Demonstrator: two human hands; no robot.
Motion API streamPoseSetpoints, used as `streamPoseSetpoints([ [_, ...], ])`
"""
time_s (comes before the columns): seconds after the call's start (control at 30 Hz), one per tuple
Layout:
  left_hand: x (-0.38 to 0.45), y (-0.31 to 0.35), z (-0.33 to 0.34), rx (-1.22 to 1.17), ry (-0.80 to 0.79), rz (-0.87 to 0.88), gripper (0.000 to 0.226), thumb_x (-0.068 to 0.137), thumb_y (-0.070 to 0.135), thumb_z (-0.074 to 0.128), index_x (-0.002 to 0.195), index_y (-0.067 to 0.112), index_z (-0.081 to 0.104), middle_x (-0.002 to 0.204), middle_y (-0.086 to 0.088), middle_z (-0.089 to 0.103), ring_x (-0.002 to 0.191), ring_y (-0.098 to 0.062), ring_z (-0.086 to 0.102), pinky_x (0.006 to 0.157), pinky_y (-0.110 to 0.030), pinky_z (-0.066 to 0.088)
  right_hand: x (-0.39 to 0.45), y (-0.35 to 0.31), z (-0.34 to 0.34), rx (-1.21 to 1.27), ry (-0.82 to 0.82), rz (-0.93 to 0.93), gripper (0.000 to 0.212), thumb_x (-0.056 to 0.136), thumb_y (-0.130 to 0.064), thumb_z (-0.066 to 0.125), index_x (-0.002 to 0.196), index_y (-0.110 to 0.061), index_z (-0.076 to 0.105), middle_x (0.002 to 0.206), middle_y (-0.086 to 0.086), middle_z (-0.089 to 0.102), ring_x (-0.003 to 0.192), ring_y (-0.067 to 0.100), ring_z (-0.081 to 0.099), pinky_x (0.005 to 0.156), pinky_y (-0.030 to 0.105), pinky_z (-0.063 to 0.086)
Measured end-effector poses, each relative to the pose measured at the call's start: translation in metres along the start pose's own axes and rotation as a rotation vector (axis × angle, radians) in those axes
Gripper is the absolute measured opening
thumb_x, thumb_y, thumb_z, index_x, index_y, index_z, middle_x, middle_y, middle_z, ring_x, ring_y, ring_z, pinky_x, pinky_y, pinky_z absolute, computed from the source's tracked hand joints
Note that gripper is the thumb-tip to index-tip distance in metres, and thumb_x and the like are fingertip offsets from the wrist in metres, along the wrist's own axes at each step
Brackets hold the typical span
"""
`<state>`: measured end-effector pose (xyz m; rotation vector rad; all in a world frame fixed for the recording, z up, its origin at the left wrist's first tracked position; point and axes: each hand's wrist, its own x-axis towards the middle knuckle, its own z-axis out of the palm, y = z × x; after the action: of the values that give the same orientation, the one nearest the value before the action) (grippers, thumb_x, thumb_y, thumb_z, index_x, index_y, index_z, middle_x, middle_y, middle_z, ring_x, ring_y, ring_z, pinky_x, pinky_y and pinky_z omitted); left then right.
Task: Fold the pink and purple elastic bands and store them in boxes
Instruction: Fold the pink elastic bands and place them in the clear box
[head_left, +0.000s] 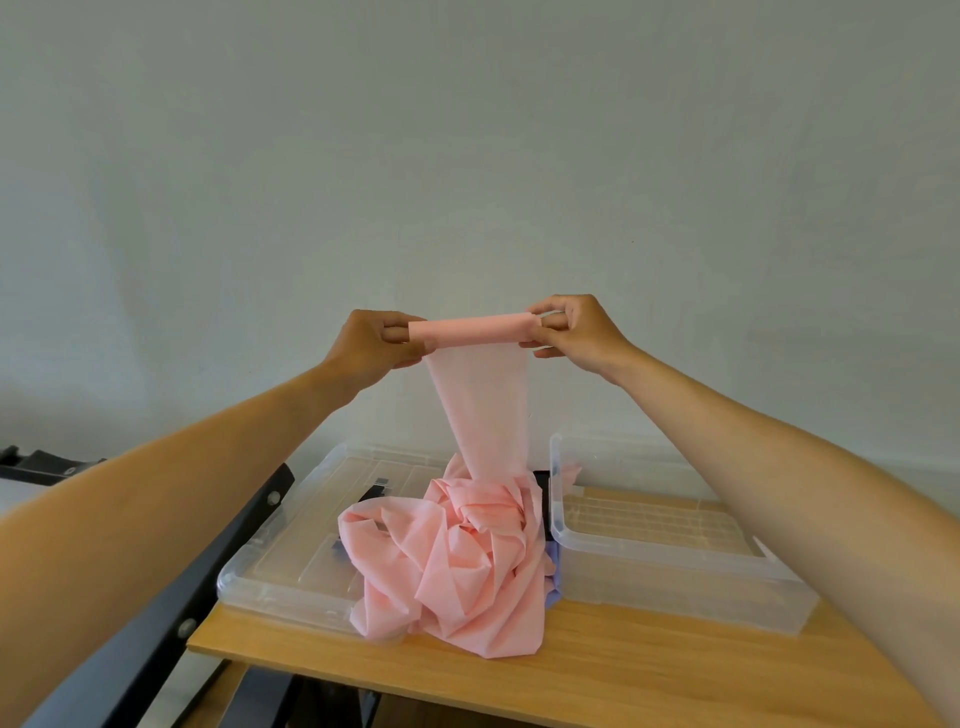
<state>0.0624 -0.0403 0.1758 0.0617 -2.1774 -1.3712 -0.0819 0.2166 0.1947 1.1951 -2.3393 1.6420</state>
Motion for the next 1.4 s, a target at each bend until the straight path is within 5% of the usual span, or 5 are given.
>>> streamPoseSetpoints([
  [0.33, 0.027, 0.065, -0.022, 0.376, 0.204, 0.339, 0.012, 0.086, 0.009, 0.081, 0.098, 0.011, 0.079, 0.086, -0.008, 0.076, 0.08, -0.023, 0.075, 0.072, -0.031, 0.064, 0.016, -0.054, -0.018, -0.178, 0.099, -0.146, 0.006, 0.103, -0.013, 0.06, 0.108, -0.009, 0.059, 0.074, 0.012, 0.073, 0.059, 0.022, 0.073, 0.056, 0.032, 0.059],
  [0.73, 0.021, 0.101, -0.037, 0.51, 0.15, 0.414, 0.005, 0.105, 0.019, 0.053, 0.109, 0.022, 0.055, 0.081, -0.007, 0.071, 0.054, -0.021, 0.069, 0.058, -0.039, 0.062, 0.016, -0.095, -0.018, 0.483, 0.14, -0.018, 0.034, 0.1, -0.031, 0.07, 0.111, 0.001, 0.068, 0.099, 0.021, 0.078, 0.093, 0.03, 0.079, 0.085, 0.031, 0.063],
  [0.9, 0.019, 0.089, -0.033, 0.232, 0.118, 0.222, 0.02, 0.096, 0.007, 0.068, 0.114, 0.01, 0.059, 0.091, -0.017, 0.075, 0.077, -0.028, 0.076, 0.067, -0.036, 0.065, 0.02, -0.081, -0.01, 0.479, 0.146, 0.01, 0.008, 0.098, -0.01, 0.071, 0.102, -0.005, 0.067, 0.101, 0.024, 0.076, 0.091, 0.03, 0.079, 0.084, 0.029, 0.063],
  [1.13, 0.018, 0.076, -0.032, -0.052, 0.063, 0.103, 0.03, 0.093, 0.014, 0.075, 0.118, 0.003, 0.064, 0.099, -0.018, 0.075, 0.088, -0.027, 0.078, 0.081, -0.035, 0.064, 0.027, -0.061, -0.011, 0.278, 0.106, -0.034, 0.035, 0.096, -0.003, 0.071, 0.13, 0.001, 0.059, 0.096, 0.019, 0.076, 0.085, 0.02, 0.079, 0.082, 0.024, 0.062],
  [1.4, 0.014, 0.037, -0.029, 0.215, 0.05, 0.089, 0.022, 0.086, 0.012, 0.082, 0.106, 0.004, 0.076, 0.091, -0.013, 0.077, 0.085, -0.023, 0.078, 0.079, -0.035, 0.065, 0.017, -0.037, -0.001, -0.237, 0.035, -0.107, 0.011, 0.104, -0.018, 0.063, 0.105, -0.006, 0.063, 0.08, 0.011, 0.077, 0.068, 0.019, 0.078, 0.065, 0.029, 0.063],
])
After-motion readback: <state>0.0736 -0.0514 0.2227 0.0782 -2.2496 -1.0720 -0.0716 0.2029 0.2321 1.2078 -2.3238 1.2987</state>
